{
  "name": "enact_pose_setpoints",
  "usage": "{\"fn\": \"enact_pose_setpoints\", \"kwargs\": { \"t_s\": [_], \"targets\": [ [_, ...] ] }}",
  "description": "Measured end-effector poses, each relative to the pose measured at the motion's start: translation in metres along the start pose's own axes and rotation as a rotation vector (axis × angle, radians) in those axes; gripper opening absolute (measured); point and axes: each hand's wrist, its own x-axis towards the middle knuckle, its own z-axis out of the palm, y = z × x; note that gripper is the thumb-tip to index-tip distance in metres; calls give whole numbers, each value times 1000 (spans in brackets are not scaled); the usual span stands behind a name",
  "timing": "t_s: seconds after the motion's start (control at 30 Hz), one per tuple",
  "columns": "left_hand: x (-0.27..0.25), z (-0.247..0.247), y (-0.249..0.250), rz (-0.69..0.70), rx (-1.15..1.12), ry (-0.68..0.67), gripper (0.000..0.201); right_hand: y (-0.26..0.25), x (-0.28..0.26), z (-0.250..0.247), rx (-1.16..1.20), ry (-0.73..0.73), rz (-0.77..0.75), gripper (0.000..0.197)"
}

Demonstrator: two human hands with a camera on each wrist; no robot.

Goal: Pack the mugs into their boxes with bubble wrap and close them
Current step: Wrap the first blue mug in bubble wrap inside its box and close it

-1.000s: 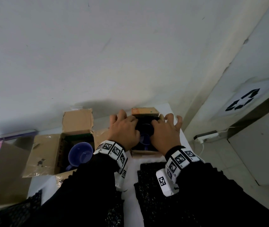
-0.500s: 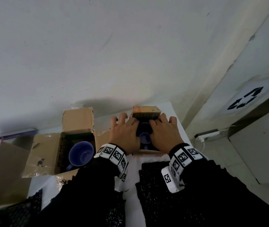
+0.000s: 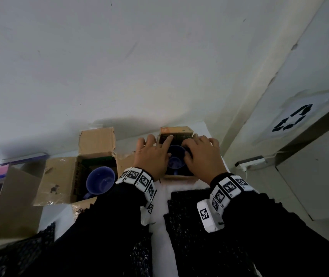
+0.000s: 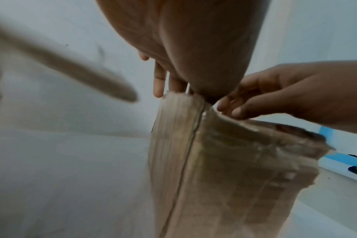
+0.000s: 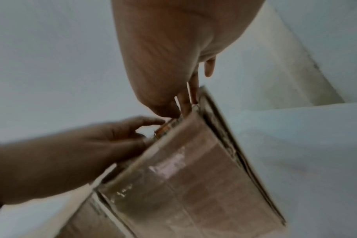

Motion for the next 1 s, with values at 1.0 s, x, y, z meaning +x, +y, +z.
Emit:
{"fn": "enact_pose_setpoints", "kwargs": {
  "t_s": [1.0],
  "targets": [
    [-197,-18,127,-204,-1376,-226,74,-14,-212,-51,1000,160,438,25]
  ]
}}
